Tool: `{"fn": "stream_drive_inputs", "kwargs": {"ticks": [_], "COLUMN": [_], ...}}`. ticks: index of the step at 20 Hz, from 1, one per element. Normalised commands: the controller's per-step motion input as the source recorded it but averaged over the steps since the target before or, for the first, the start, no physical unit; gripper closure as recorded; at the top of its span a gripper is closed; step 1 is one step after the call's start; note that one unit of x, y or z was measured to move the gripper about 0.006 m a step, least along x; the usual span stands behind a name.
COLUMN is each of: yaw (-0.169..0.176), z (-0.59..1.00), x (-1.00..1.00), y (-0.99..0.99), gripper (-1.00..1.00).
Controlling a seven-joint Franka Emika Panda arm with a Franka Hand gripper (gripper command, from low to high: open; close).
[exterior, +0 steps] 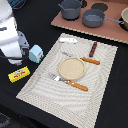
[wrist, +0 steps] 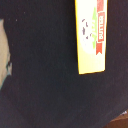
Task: Interact with the objects in diverse but meaningful ways.
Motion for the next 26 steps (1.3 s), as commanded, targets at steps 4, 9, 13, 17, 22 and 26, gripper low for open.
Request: {"fn": "stream_drive_inputs", "kwargs": {"ticks": [4, 9, 13, 17, 22, 26], "yaw": [0.025, 0.034, 0.038, 0.039, 0.039, 0.045], "z": [-0.32, -0.37, -0.38, -0.40, -0.40, -0.41], "x": [0.29, 0.21, 0.16, 0.10, 0.03, 0.00], "y": [-0.20, -0.13, -0.08, -0.06, -0.06, -0.06], "gripper": [-1.00, -1.00, -1.00, -1.00, 1.00, 1.00]}}
